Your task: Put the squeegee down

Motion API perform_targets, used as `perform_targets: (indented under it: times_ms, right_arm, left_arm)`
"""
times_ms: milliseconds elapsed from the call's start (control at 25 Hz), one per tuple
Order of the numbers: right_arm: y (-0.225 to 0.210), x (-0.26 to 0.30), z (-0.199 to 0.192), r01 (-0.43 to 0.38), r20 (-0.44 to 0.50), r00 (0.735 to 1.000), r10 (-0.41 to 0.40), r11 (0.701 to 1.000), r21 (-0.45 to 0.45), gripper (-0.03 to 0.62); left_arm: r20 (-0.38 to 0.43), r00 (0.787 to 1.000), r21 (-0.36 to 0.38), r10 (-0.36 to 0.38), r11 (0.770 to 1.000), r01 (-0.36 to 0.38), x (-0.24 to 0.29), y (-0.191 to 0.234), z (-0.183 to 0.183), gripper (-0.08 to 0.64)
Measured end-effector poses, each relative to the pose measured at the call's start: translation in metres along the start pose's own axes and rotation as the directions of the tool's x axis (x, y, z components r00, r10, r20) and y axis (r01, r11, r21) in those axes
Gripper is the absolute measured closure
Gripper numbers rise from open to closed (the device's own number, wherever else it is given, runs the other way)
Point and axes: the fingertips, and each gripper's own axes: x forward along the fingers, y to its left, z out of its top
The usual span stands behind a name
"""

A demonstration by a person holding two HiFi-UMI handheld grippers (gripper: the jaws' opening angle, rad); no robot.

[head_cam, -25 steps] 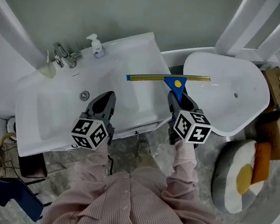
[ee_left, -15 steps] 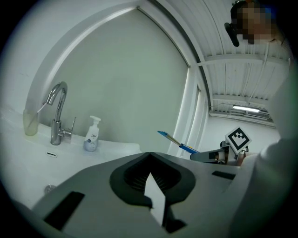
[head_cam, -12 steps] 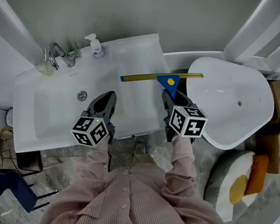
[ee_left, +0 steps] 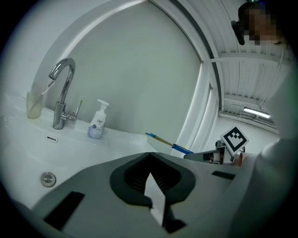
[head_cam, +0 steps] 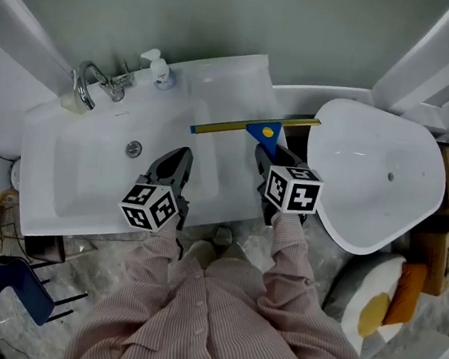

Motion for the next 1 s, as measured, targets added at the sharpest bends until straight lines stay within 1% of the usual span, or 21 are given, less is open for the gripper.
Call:
perform_targets:
  times_ms: [200, 440, 560, 760, 1000]
  right_arm:
    - [-0.005, 0.026, -0.010, 0.026, -0.075, 0.997, -0.027, 0.999, -0.021, 0.456]
    - [-0.010, 0.054, -0.016, 0.072, -0.138, 0.987, -0.082, 0.995, -0.074, 0.456]
    - [-0.012, 0.065, -0.024, 0.085, -0.170, 0.980, -0.099, 0.993, -0.085, 0.456]
    - [-0.016, 0.077, -0.038, 0.114, -0.219, 0.966, -0.140, 0.985, -0.126, 0.456]
    - [-0.022, 0.083, -0.049, 0.144, -0.258, 0.949, -0.182, 0.976, -0.162, 0.456]
  left_arm:
    - [-0.057, 0.998, -0.035, 0.000, 0.999, -0.002, 0.013, 0.014, -0.013, 0.558]
    - [-0.115, 0.993, -0.085, -0.002, 0.996, -0.008, 0.031, 0.035, -0.029, 0.558]
    - [-0.145, 0.989, -0.107, -0.005, 0.994, -0.011, 0.037, 0.041, -0.038, 0.558]
    - [-0.176, 0.984, -0.130, -0.012, 0.991, -0.011, 0.044, 0.049, -0.049, 0.558]
    - [-0.195, 0.981, -0.150, -0.009, 0.988, -0.021, 0.047, 0.058, -0.056, 0.558]
